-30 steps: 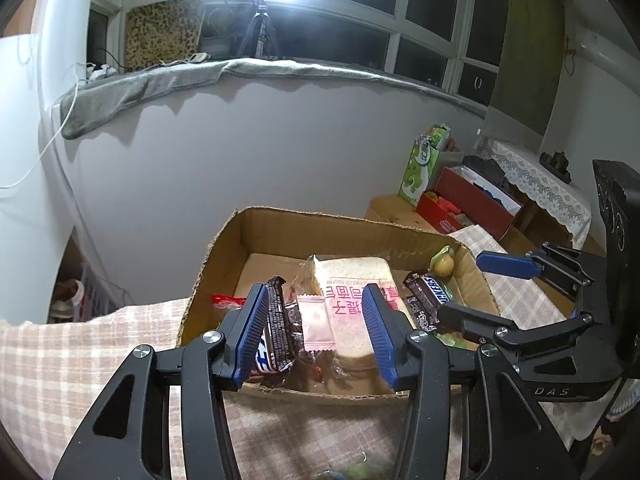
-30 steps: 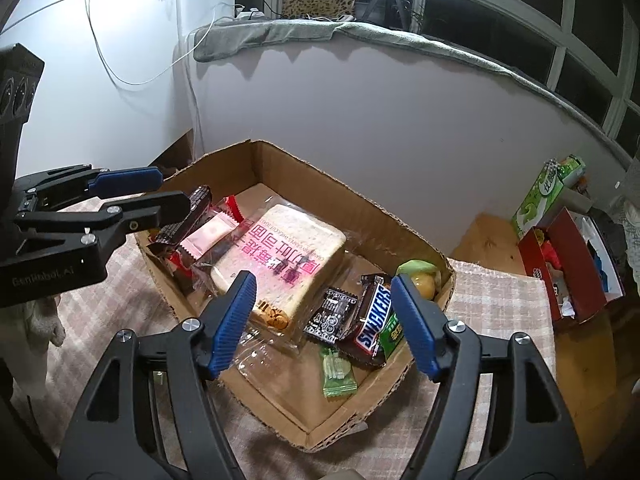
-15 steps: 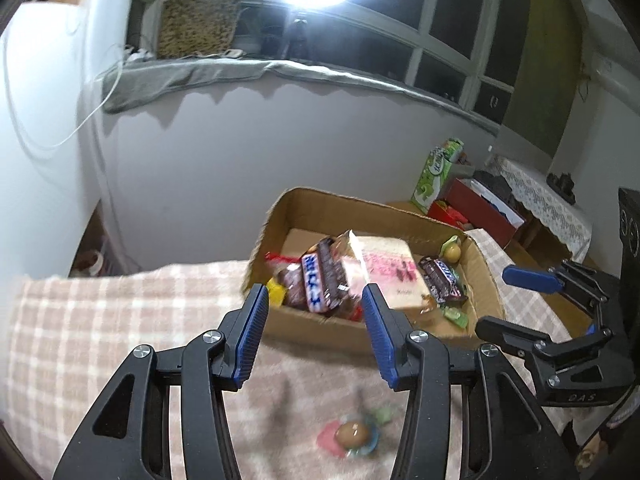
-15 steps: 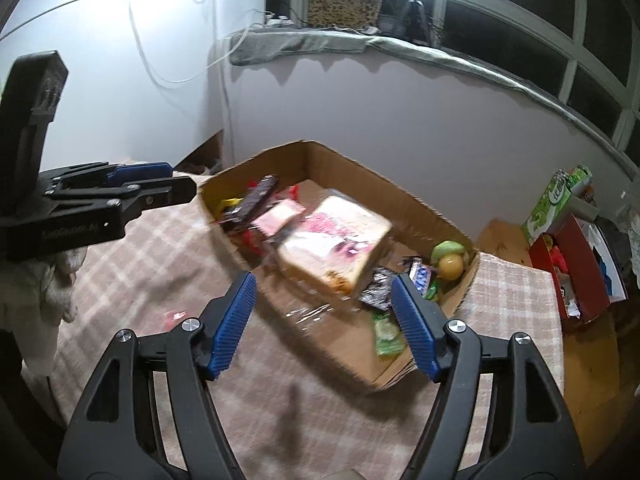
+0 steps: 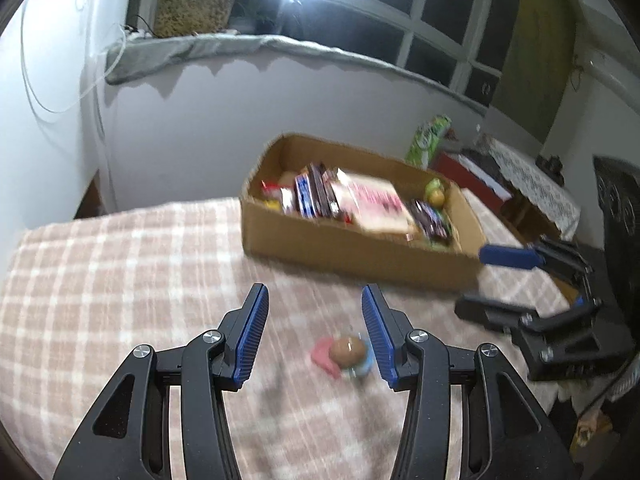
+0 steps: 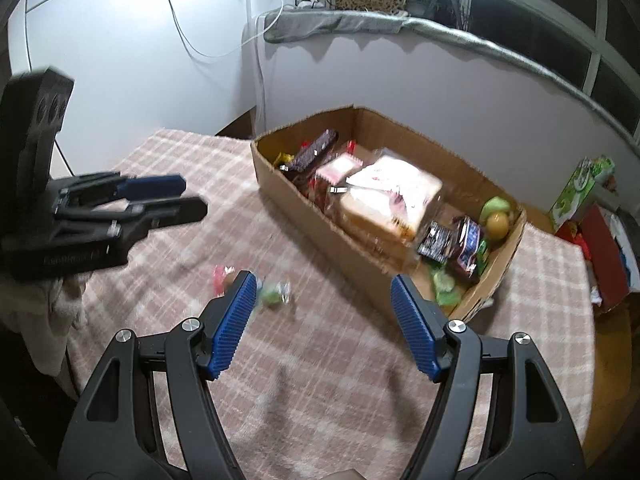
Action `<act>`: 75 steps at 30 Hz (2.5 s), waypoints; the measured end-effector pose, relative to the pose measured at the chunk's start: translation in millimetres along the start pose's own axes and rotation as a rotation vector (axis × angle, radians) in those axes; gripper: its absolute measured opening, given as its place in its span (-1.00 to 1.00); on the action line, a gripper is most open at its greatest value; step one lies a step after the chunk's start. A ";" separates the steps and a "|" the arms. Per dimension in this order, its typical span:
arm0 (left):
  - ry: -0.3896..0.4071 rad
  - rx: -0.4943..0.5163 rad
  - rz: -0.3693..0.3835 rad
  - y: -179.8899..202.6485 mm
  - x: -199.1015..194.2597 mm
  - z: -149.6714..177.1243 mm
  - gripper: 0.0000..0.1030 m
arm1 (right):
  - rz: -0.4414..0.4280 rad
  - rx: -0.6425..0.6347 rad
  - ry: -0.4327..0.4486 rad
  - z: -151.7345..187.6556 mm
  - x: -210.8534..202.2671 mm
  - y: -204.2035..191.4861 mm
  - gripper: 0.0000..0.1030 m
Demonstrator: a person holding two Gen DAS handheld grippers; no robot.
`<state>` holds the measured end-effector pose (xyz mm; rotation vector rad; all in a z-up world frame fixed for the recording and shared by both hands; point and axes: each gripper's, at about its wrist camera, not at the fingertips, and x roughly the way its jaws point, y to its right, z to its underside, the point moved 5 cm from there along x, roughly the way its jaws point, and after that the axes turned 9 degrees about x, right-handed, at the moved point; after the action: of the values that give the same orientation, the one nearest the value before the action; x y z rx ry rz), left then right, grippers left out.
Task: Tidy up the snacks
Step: 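Move both tools back toward the remaining egg-shaped candy, then grasp the brown egg candy with the left tool while the right tool grasps the clear green candy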
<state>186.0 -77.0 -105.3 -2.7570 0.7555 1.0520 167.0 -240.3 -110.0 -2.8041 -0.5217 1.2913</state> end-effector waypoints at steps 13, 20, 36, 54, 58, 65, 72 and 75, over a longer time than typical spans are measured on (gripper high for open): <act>-0.079 0.096 0.052 29.7 16.8 22.7 -0.08 | -0.051 0.056 -0.060 25.4 20.6 6.1 0.41; -0.136 0.128 0.040 35.4 33.8 34.7 -0.08 | -0.063 0.081 -0.072 28.1 22.2 12.2 0.40; -0.179 0.104 0.004 25.6 53.0 34.2 -0.09 | -0.082 0.061 -0.106 29.4 33.2 2.7 0.13; -0.168 0.051 -0.058 -6.4 46.1 33.9 -0.12 | -0.056 -0.050 -0.149 29.9 78.0 -22.8 0.03; -0.165 0.036 -0.065 -12.9 45.4 34.5 -0.12 | -0.031 -0.098 -0.134 30.7 85.9 -28.8 -0.07; -0.162 0.029 -0.062 -13.0 45.8 34.0 -0.12 | -0.024 -0.140 -0.139 31.1 84.9 -36.6 -0.43; -0.158 0.036 -0.066 -12.2 43.7 35.4 -0.13 | -0.027 -0.141 -0.146 33.5 80.6 -36.9 -0.47; -0.151 0.034 -0.065 -12.4 41.4 34.9 -0.18 | -0.035 -0.118 -0.148 33.5 78.4 -34.8 -0.49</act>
<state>197.5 -74.4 -159.6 -2.6181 0.6520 1.2055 179.3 -187.9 -184.8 -2.7904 -0.6704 1.5177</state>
